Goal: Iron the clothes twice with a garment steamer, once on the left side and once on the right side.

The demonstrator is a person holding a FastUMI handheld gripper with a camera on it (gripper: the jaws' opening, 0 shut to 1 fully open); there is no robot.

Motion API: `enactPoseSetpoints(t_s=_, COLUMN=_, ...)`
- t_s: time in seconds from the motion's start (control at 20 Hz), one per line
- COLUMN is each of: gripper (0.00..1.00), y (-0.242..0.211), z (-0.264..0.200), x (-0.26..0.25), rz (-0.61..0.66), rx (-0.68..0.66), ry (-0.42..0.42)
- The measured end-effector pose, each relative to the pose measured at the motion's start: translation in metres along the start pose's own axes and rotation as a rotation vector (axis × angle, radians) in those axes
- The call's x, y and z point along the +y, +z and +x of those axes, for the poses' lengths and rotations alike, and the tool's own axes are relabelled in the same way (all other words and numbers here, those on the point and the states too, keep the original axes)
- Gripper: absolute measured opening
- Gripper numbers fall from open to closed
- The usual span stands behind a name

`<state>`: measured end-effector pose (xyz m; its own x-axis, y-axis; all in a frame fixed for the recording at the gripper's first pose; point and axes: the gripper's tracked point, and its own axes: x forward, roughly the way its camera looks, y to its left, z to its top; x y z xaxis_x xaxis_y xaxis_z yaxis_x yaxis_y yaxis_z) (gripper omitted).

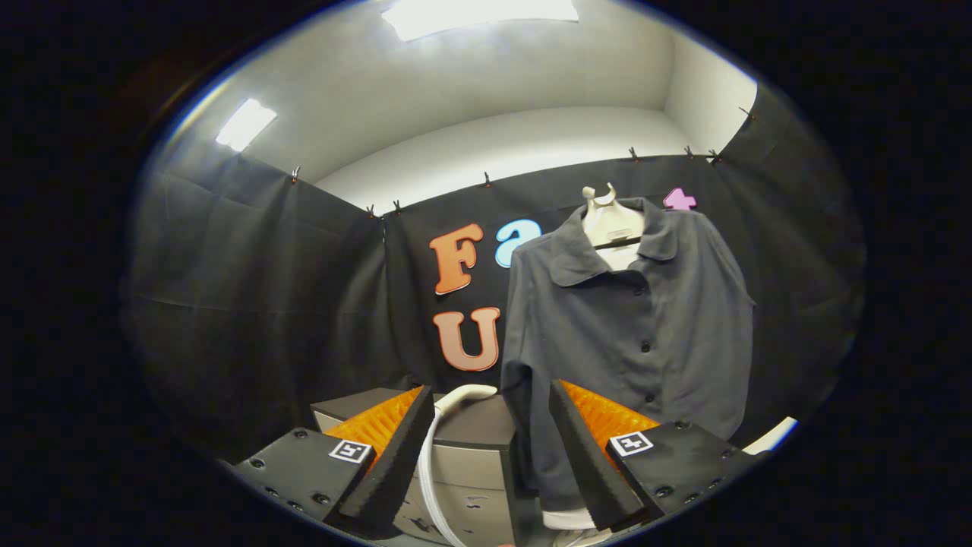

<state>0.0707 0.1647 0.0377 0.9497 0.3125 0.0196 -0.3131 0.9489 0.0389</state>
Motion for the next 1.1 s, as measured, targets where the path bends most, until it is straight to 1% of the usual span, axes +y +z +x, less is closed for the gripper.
enactPoseSetpoints(t_s=0.15, gripper=0.98, y=0.008, z=0.052, x=0.030, rz=0.033, rx=0.013, ry=0.049)
enactPoseSetpoints(t_s=0.3, gripper=0.98, y=0.013, z=0.101, x=0.054, rz=0.017, rx=0.022, ry=0.063)
enactPoseSetpoints(t_s=0.35, gripper=0.98, y=0.011, z=0.120, x=0.059, rz=0.014, rx=0.033, ry=0.062)
enactPoseSetpoints(t_s=0.55, gripper=0.98, y=-0.003, z=0.184, x=0.073, rz=0.022, rx=0.072, ry=0.017)
enactPoseSetpoints(t_s=0.75, gripper=0.98, y=-0.035, z=0.257, x=0.078, rz=0.006, rx=0.157, ry=-0.037)
enactPoseSetpoints(t_s=0.85, gripper=0.98, y=-0.065, z=0.288, x=0.076, rz=-0.005, rx=0.226, ry=-0.062)
enactPoseSetpoints(t_s=0.95, gripper=0.98, y=-0.096, z=0.314, x=0.080, rz=0.011, rx=0.280, ry=-0.079)
enactPoseSetpoints(t_s=1.1, gripper=0.98, y=-0.126, z=0.358, x=0.075, rz=-0.039, rx=0.345, ry=-0.116)
